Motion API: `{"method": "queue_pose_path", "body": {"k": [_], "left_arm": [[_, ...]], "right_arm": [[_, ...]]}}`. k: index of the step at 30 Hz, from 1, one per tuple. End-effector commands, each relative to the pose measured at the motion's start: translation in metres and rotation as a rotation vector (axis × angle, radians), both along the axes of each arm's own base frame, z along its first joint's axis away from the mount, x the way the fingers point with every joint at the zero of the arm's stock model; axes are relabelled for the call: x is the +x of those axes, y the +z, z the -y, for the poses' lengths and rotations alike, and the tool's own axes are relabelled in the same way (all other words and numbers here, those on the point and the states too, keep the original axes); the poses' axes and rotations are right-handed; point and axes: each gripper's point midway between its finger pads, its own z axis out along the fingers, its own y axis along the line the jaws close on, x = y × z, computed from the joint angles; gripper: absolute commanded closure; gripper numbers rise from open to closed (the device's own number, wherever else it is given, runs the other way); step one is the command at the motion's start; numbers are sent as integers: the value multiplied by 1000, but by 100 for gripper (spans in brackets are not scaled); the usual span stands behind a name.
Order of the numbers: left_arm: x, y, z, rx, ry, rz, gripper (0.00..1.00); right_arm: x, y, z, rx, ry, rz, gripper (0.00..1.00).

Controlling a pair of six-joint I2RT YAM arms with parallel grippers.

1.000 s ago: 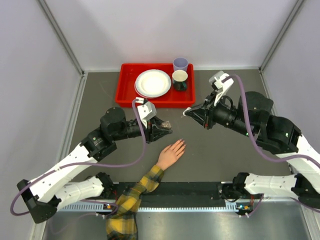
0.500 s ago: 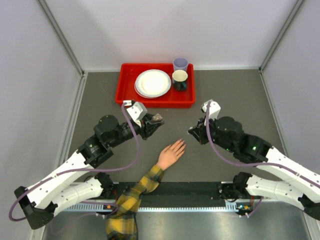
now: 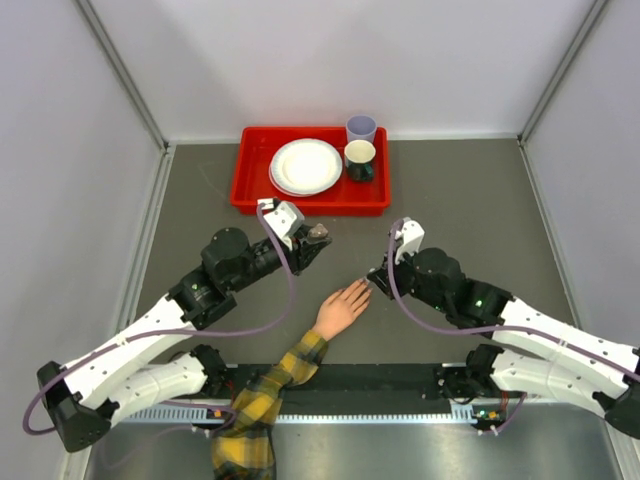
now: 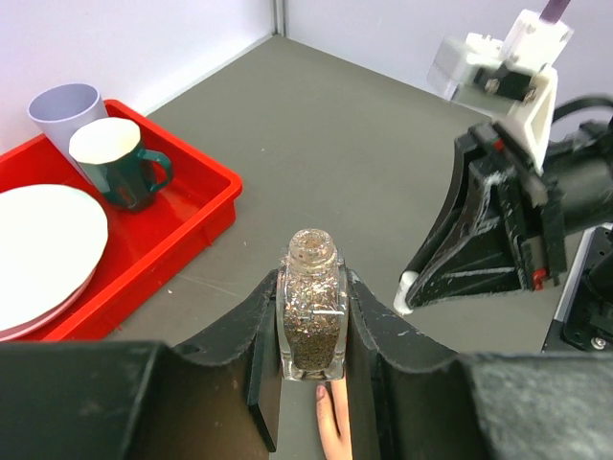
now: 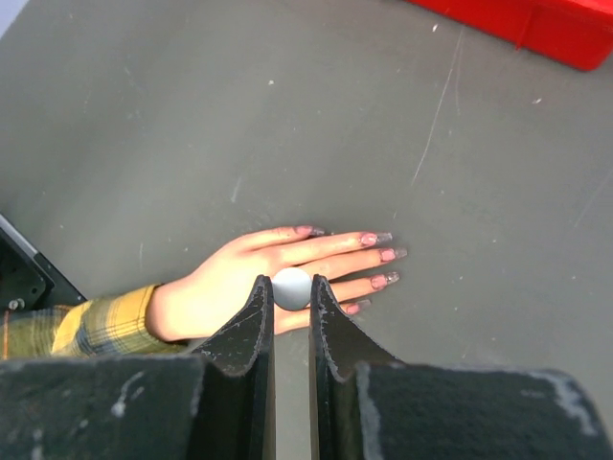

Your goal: Paint the nails

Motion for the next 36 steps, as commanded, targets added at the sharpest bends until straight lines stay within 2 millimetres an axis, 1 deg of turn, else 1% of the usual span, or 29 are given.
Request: {"method": "queue_pose_path", "body": {"k": [1, 3, 7, 8, 11, 16, 20, 26, 29, 36], "left_arm": [[6, 22, 2, -56, 14, 73, 100], [6, 22, 2, -54, 16, 69, 100], [9, 21, 2, -33, 19, 89, 100], [9, 23, 2, -36, 20, 92, 100], [10, 21, 2, -32, 23, 90, 100], [11, 18, 5, -27, 13, 84, 100], [10, 19, 6, -29, 7, 82, 100], [11, 17, 5, -31, 8, 78, 100], [12, 16, 6, -29, 5, 74, 100], [13, 16, 6, -31, 2, 70, 100]], "right_arm": [[7, -3, -9, 55, -6, 12, 100], [8, -12, -10, 38, -8, -1, 100], [9, -25, -9, 10, -9, -20, 100], [7, -33, -7, -4, -9, -30, 100], [7, -42, -6, -11, -10, -34, 100], [13, -57, -4, -35, -34, -56, 100], [14, -63, -5, -31, -38, -64, 100], [12, -80, -2, -62, -45, -94, 100], [15, -79, -4, -49, -50, -80, 100], [17, -92, -3, -78, -66, -101, 100]]}}
